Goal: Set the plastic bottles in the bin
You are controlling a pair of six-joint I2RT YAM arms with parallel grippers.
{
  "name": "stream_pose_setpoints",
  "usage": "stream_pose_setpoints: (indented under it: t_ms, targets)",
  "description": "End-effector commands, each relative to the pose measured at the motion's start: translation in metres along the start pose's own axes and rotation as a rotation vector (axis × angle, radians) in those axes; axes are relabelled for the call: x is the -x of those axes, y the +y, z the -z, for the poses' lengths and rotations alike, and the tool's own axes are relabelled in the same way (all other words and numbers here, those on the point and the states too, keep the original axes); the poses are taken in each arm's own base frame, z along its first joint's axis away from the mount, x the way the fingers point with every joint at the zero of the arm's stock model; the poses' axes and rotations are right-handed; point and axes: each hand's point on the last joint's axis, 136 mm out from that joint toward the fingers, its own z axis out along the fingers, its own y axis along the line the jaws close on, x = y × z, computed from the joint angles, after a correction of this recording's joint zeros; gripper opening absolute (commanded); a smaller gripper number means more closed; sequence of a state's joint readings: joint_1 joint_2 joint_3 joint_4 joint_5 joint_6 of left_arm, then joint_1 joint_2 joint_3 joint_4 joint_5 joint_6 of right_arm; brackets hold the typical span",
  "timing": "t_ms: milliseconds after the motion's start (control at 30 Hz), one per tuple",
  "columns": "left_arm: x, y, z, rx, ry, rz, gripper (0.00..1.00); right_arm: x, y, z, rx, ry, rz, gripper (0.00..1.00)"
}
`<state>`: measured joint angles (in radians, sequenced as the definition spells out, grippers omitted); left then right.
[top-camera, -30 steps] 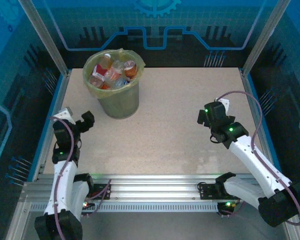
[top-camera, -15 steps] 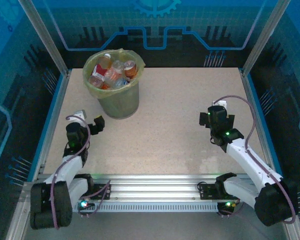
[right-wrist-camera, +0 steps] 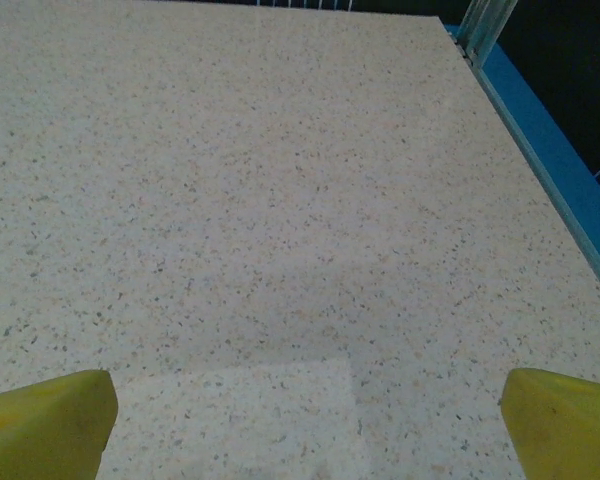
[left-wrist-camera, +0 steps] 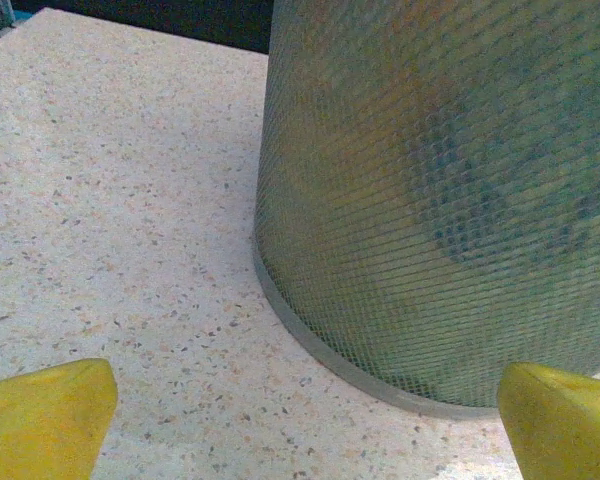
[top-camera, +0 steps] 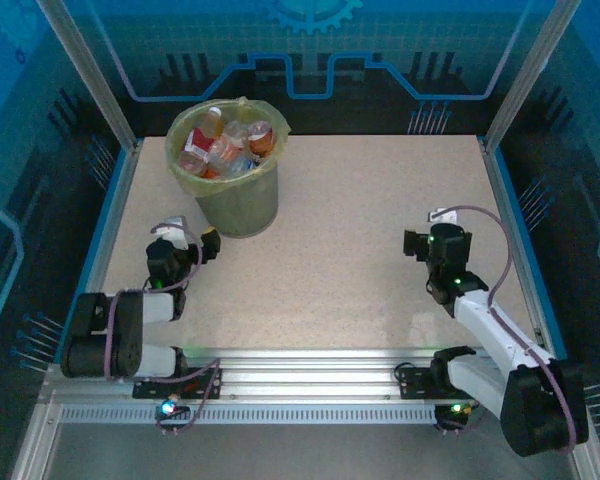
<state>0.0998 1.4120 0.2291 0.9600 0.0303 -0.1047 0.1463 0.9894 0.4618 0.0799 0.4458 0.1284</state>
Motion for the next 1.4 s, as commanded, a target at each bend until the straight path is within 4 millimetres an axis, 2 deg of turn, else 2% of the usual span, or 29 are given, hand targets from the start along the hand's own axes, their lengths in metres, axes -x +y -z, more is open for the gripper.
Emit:
stream_pose_setpoints:
  t_ms: [0,100,133,267,533,867,1367]
  targets:
    - [0.019,-0.006,-0.01,-0.029,-0.089,-0.032,0.99,0.016,-0.002,0.002,0.037,-0.105,-0.037,1.0]
    - [0.013,-0.004,-0.017,-0.024,-0.07,-0.027,0.99,0.012,-0.003,0.002,0.06,-0.126,-0.051,1.0]
    - [0.013,-0.005,-0.021,-0.031,-0.064,-0.031,0.99,0.016,-0.003,0.002,0.066,-0.16,-0.059,1.0]
    - [0.01,-0.012,-0.031,-0.038,0.003,-0.06,0.99,0.011,-0.003,-0.002,0.09,-0.181,-0.064,1.0]
    - [0.009,-0.013,-0.033,-0.029,0.01,-0.07,0.99,-0.003,0.001,-0.019,0.132,-0.2,-0.041,1.0]
    - [0.008,-0.013,-0.032,-0.028,0.011,-0.069,0.99,0.009,0.03,-0.042,0.277,-0.226,-0.023,1.0]
    - [0.009,-0.013,-0.032,-0.029,0.008,-0.071,0.99,-0.006,0.052,-0.071,0.361,-0.153,0.019,1.0]
